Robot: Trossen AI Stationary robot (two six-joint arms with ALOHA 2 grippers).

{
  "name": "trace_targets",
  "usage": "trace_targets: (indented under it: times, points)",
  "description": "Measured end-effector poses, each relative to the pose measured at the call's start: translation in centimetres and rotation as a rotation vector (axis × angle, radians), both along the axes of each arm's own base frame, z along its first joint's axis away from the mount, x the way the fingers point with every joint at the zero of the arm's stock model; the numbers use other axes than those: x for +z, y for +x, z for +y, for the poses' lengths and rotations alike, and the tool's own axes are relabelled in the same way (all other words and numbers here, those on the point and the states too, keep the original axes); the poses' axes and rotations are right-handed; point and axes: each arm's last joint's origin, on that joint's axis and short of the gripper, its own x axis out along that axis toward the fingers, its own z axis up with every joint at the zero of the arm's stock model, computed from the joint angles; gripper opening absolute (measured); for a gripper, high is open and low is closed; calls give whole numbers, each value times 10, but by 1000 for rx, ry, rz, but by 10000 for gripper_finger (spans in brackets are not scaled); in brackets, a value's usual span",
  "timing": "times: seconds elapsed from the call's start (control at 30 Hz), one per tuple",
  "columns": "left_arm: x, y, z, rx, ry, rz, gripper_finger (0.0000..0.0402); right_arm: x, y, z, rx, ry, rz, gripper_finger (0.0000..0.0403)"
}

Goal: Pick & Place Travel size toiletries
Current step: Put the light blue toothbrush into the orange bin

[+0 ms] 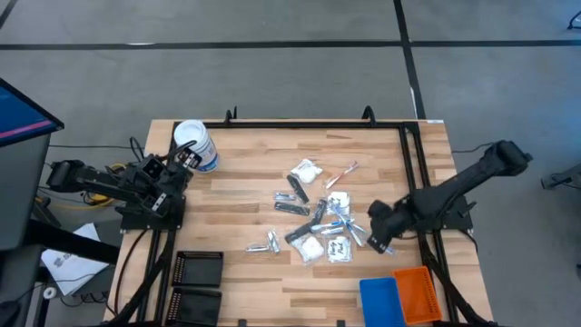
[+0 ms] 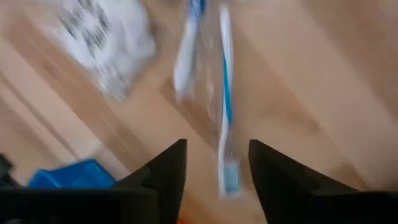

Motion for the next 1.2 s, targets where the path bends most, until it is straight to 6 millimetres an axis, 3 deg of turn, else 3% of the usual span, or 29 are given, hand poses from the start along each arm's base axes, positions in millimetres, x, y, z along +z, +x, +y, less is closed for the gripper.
trace_targets:
  times: [0.17, 0.33, 0.6, 0.77, 1.0, 1.2]
  points:
    - [0, 0, 0, 1, -2, -5, 11, -2, 9, 25, -2, -33, 90, 123]
    - [1, -1, 0, 3, -5, -12, 11, -10, 23, 36, 36, -134, 101, 124]
    - [1, -2, 0, 3, -7, -20, 11, -32, 34, 23, -15, -232, 269, 204]
    - [1, -2, 0, 3, -6, -22, 11, -40, 46, 18, 7, -224, 247, 256]
    - [1, -2, 0, 3, -6, -25, 11, -40, 50, 15, 31, -221, 215, 264]
    - [1, -2, 0, -15, -18, -23, 11, -58, 45, 13, 30, -186, 194, 264]
